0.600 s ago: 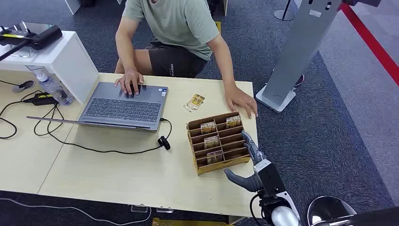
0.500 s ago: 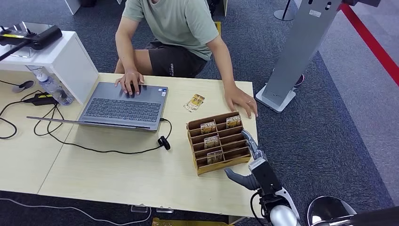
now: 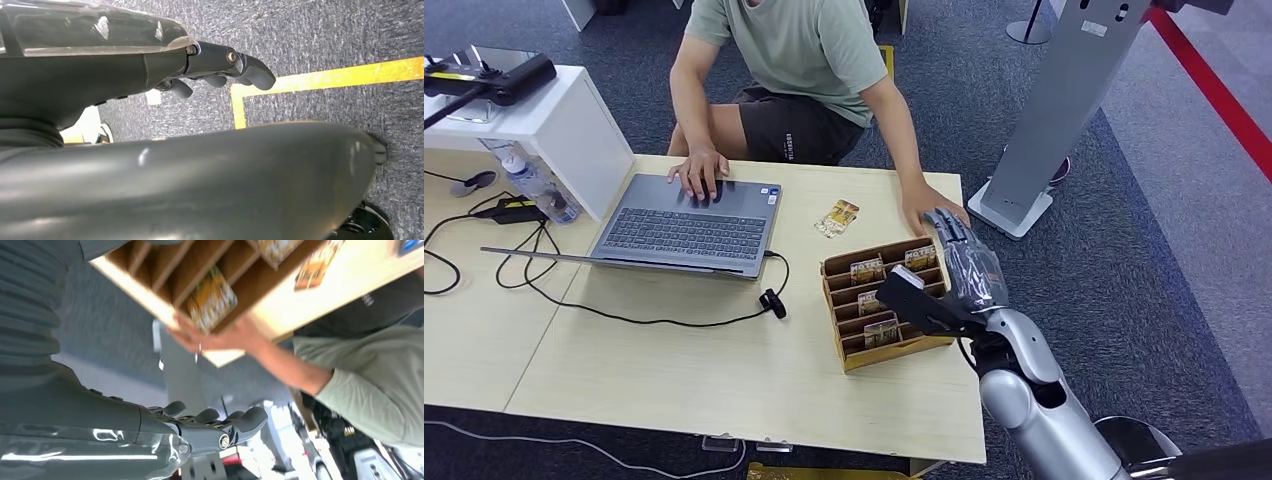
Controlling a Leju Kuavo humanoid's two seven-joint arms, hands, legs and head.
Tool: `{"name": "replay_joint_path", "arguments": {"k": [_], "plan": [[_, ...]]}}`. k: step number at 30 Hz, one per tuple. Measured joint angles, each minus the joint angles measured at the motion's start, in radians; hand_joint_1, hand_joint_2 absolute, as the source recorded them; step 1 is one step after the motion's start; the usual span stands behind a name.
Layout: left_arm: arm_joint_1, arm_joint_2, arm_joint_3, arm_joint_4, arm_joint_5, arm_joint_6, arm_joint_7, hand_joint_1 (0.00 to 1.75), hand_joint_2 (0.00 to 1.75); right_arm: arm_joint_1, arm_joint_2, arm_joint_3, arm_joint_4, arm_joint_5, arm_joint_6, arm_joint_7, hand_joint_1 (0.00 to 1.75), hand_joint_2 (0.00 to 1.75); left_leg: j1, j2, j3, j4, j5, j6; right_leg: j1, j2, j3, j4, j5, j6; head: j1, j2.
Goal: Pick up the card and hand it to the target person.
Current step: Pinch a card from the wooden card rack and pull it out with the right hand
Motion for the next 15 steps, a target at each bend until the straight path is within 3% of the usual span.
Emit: {"name": "replay_joint_path", "arguments": {"k": [3, 7, 15], "plan": [[-0.002, 0.0, -0.003, 0.0, -0.001, 0.0, 0.005, 0.0, 0.0, -0.052, 0.0, 0.032, 0.001, 0.049, 0.023, 0.036, 0.17, 1.75, 0.0, 0.0, 0.0, 0.0, 0.0, 0.0, 0.0, 0.0, 0.0, 0.0, 0.0, 0.0, 0.0, 0.0], [-0.005, -0.001, -0.006, 0.0, -0.001, -0.001, 0.008, 0.0, 0.0, -0.112, 0.0, 0.072, 0.011, 0.097, 0.057, 0.07, 0.48, 1.75, 0.0, 0.0, -0.001, 0.0, 0.0, 0.0, 0.0, 0.0, 0.0, 0.0, 0.0, 0.0, 0.0, 0.0], [-0.011, -0.003, -0.014, 0.0, -0.001, -0.005, 0.01, 0.0, 0.0, -0.223, 0.006, 0.151, 0.061, 0.134, 0.076, 0.078, 0.68, 1.75, 0.0, 0.0, -0.001, 0.0, 0.0, 0.0, 0.0, -0.001, 0.0, 0.0, 0.0, 0.0, 0.0, 0.0]]}}
